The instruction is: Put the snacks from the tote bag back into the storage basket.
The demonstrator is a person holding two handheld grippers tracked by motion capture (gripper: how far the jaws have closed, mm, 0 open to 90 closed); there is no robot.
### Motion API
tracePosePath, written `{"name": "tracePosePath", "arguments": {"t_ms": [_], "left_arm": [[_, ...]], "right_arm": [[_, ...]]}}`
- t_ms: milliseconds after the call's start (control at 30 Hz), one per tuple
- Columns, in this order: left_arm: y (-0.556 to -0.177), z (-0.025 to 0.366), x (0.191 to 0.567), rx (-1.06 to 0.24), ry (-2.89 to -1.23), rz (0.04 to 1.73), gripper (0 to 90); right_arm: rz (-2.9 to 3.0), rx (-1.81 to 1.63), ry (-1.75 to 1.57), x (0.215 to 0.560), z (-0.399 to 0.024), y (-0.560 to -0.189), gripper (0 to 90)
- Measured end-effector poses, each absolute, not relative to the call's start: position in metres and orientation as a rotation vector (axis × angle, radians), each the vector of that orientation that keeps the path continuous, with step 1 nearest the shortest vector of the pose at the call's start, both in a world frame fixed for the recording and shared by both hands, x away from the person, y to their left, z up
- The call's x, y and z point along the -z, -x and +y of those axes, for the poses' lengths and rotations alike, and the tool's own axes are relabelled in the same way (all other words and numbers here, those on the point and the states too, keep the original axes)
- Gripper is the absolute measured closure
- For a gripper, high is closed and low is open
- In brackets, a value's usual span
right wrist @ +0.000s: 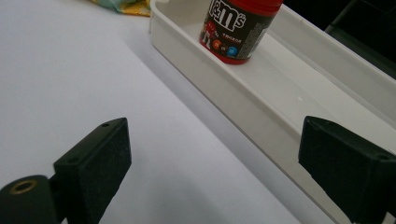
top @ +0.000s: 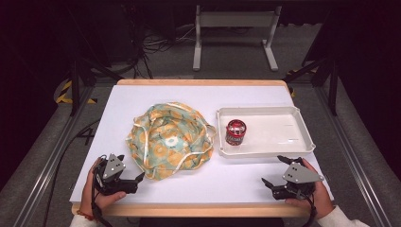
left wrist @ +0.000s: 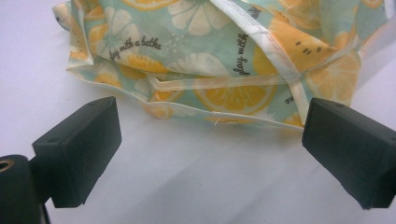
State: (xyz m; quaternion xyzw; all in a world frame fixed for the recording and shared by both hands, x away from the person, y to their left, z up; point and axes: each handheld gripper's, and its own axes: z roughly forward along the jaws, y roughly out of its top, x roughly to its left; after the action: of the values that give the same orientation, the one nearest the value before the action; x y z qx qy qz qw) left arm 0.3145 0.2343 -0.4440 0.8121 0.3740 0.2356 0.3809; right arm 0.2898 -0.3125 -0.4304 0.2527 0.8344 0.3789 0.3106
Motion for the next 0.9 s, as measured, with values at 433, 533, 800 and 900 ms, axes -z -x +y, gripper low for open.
{"name": "tracePosePath", "arguments": {"t_ms": [433,533,800,900], "left_arm": [[-0.3105,0.2325,0.4432,-0.587,-2.063,0.977,5.5],[-0.3113,0.2312,0.4436,-0.597,-2.077,0.978,5.5],[-0.3120,0.2306,0.4449,-0.593,-2.083,0.985,5.5],[-0.3126,0.2305,0.4447,-0.607,-2.093,0.990,5.5]], "right_arm": [[2.205,-1.008,-0.667,0.4306,-0.3129,-0.2927,10.1],[2.203,-1.011,-0.670,0.4306,-0.3137,-0.2928,10.1],[2.201,-1.010,-0.675,0.4309,-0.3142,-0.2938,10.1],[2.201,-1.011,-0.677,0.4309,-0.3144,-0.2937,10.1]]}}
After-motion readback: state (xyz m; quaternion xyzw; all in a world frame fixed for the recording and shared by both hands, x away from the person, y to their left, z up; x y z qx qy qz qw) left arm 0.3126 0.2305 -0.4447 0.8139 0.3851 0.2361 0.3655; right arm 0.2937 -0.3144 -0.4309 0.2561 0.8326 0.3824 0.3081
